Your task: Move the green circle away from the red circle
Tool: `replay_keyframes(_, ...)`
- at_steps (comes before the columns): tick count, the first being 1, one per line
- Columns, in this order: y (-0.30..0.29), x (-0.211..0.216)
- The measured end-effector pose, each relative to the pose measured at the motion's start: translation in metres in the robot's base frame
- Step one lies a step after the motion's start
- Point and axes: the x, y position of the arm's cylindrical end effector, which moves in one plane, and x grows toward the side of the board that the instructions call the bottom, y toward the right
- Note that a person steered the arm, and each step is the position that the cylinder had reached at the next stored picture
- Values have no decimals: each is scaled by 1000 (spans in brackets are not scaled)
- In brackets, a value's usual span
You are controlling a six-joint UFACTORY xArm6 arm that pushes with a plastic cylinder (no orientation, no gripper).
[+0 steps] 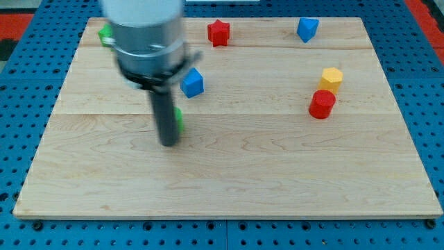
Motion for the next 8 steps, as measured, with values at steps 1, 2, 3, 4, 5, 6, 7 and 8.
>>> replay_keyframes(1,11,7)
replay_keyframes(2,61,18)
replay_keyframes(3,37,-20)
replay_keyframes(4,-33,-20)
replay_keyframes(5,-52,-20)
replay_keyframes(6,-26,-6)
replay_keyframes(7,-50,-28)
replay_keyframes(8,-98,-56)
